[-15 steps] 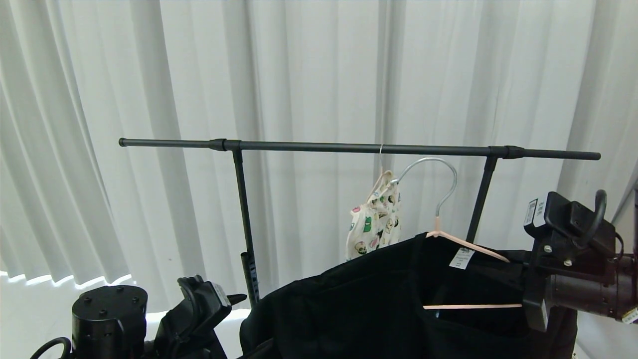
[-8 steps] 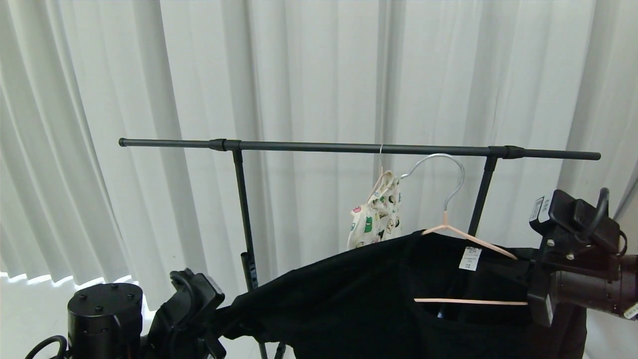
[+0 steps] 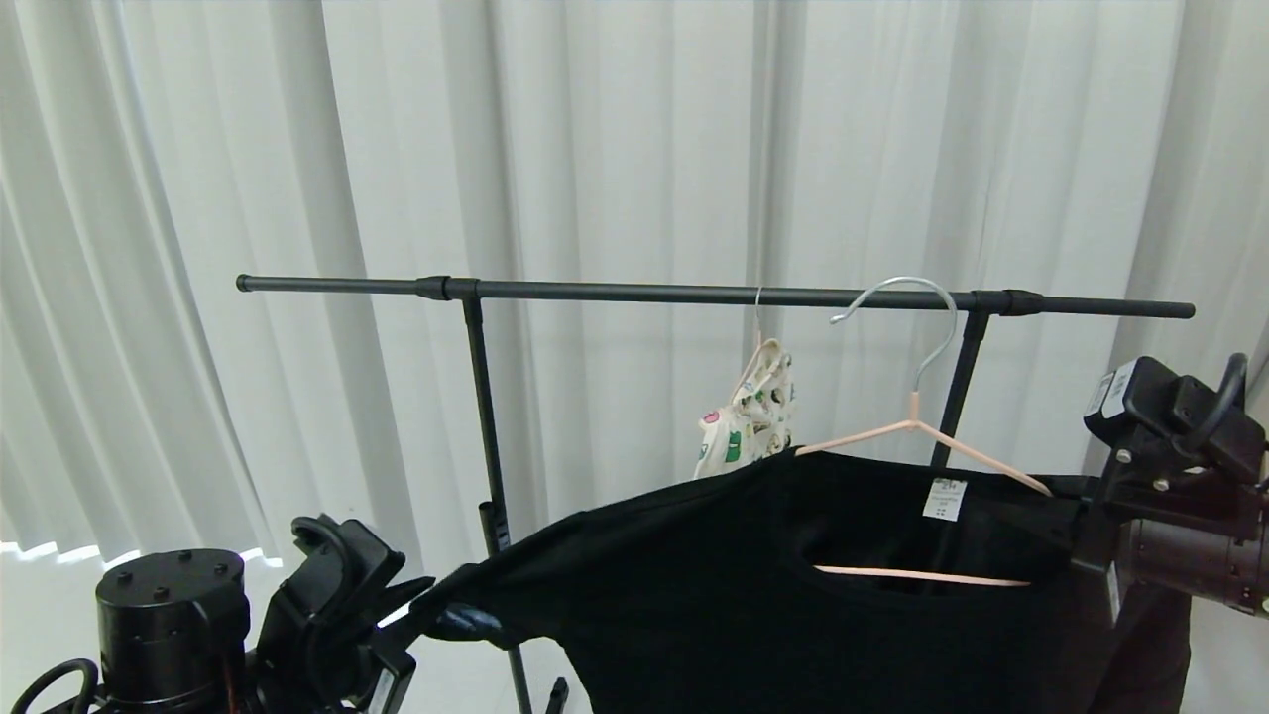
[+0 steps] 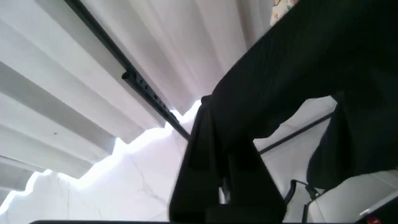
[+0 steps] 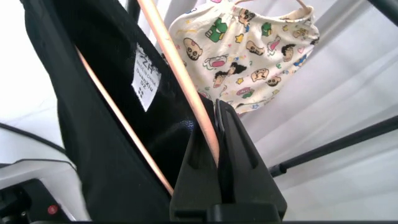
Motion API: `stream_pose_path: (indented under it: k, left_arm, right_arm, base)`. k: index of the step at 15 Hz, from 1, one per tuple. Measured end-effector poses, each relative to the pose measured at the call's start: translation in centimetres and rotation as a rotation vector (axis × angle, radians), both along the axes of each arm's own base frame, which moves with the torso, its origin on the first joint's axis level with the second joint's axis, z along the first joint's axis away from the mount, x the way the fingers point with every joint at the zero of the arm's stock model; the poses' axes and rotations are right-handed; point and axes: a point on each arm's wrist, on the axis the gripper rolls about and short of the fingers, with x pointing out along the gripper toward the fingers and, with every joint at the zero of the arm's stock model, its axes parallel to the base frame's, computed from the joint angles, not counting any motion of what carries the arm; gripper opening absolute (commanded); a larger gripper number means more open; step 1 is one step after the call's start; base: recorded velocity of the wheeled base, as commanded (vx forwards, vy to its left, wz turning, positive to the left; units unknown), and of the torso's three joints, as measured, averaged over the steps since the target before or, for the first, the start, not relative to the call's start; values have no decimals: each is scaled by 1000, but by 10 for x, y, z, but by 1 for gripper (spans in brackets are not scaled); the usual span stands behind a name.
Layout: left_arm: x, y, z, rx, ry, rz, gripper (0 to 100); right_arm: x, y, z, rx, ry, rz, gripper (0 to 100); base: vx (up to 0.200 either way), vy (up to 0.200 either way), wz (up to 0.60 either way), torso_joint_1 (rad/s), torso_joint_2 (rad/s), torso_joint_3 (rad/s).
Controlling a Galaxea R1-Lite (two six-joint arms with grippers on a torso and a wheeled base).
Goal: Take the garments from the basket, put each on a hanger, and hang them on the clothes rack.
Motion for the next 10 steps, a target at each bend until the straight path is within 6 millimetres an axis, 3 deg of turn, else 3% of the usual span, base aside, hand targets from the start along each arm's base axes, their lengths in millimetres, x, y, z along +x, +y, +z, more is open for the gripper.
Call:
stream_pose_path:
  k: [5, 10]
  left_arm:
    - [-3, -1, 7, -23, -32, -2, 100]
    - [-8, 1, 19, -58, -88, 7, 100]
  right_arm:
    - [0, -1, 0, -1, 0, -6, 0]
    - [1, -14, -4, -14, 12, -100, 0]
  base:
    - [0, 0, 0, 0, 0, 0]
    - [0, 0, 0, 0, 0, 0]
